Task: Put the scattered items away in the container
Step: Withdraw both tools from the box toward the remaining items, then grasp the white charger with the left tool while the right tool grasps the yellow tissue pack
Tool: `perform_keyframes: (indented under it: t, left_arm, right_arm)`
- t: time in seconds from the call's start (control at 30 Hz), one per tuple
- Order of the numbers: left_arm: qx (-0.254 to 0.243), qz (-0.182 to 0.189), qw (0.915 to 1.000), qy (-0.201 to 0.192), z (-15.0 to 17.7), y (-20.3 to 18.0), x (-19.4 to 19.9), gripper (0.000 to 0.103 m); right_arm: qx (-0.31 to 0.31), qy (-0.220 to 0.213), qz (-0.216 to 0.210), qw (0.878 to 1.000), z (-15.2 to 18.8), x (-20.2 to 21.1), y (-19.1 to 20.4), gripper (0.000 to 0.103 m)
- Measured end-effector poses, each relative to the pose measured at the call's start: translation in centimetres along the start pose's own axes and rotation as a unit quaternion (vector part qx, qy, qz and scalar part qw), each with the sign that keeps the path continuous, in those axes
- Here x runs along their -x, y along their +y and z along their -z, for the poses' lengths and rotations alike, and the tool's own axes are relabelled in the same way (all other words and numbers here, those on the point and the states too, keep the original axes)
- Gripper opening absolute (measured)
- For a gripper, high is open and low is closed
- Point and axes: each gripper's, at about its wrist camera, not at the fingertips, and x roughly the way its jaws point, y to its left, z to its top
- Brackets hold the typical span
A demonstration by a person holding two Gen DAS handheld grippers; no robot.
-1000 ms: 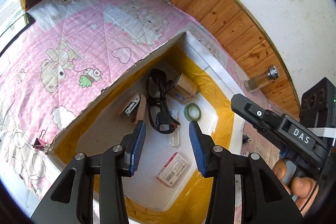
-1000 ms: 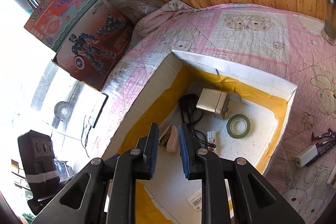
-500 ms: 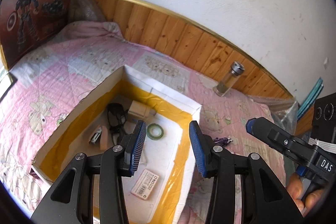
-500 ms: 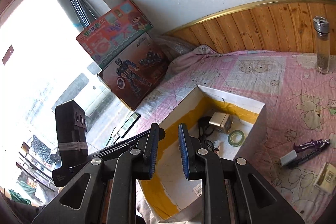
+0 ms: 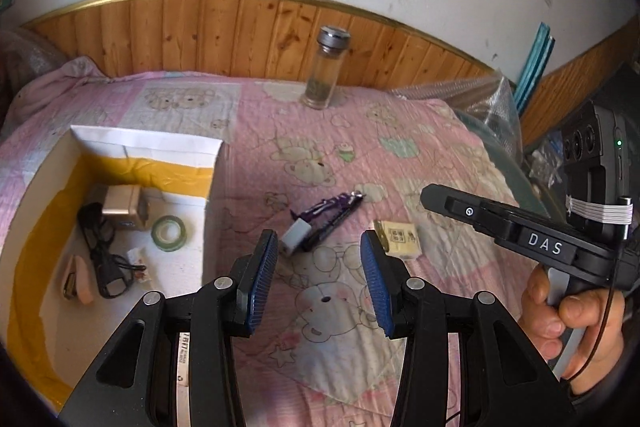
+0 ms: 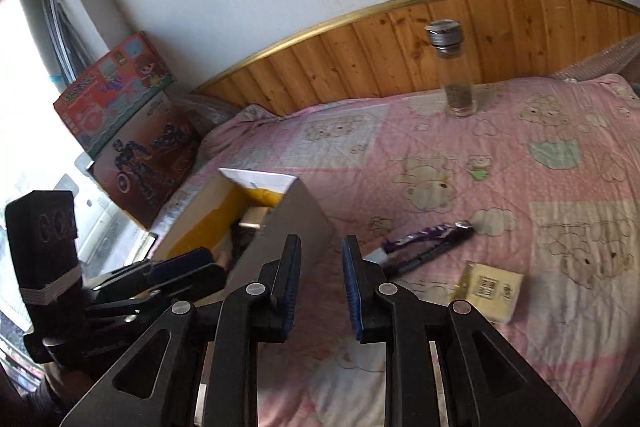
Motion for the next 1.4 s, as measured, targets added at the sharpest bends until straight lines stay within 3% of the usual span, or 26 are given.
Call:
perform_keyframes:
  t: [0.2, 0.27, 0.5, 0.7, 0.83, 0.93, 1.07, 1.17, 1.4]
  left_arm:
    - [0.0, 0.014, 0.9977, 0.066, 0.1, -0.2, -6.4, 0.049]
    - [-0.003, 0.008, 0.9963, 0.085, 0.5, 0.1, -8.4, 0.049]
    - [-0.011, -0.032, 0.9935, 0.109, 1.1, 1.1, -12.9, 0.05]
    - [-0.01, -0.041, 0.992, 0.119, 0.7, 0.9, -16.0, 0.051]
    - [-0.003, -0.053, 0.9909, 0.124, 0.7, 1.5, -17.7, 0.052]
    - [0.03, -0.046, 0.9897, 0.132, 1.3, 2.9, -18.4, 0.05]
    - [0.041, -0.027, 0.9904, 0.129, 1.3, 2.8, -17.9, 0.034]
    - [0.036, -0.015, 0.9914, 0.125, 1.0, 2.1, -17.3, 0.032]
    - [0.007, -0.018, 0.992, 0.125, 1.2, 0.6, -17.8, 0.032]
  right_arm:
    - [-0.029, 0.056, 0.098, 0.993, 1.5, -2.8, -6.2, 0.039]
    - [-0.017, 0.079, 0.117, 0.99, 1.8, -4.0, -7.1, 0.054]
    - [0.004, 0.13, 0.168, 0.977, 2.7, -8.1, -9.6, 0.066]
    - [-0.026, 0.156, 0.169, 0.973, 3.2, -10.0, -12.0, 0.074]
    - [-0.043, 0.159, 0.142, 0.976, 3.6, -10.3, -13.2, 0.079]
    - [-0.066, 0.16, 0.125, 0.977, 3.6, -10.0, -13.8, 0.079]
    - [-0.053, 0.15, 0.1, 0.982, 3.2, -9.1, -12.3, 0.045]
    - [-0.036, 0.14, 0.096, 0.985, 2.8, -8.3, -11.3, 0.035]
    - [-0.015, 0.148, 0.045, 0.988, 3.1, -8.5, -9.0, 0.029]
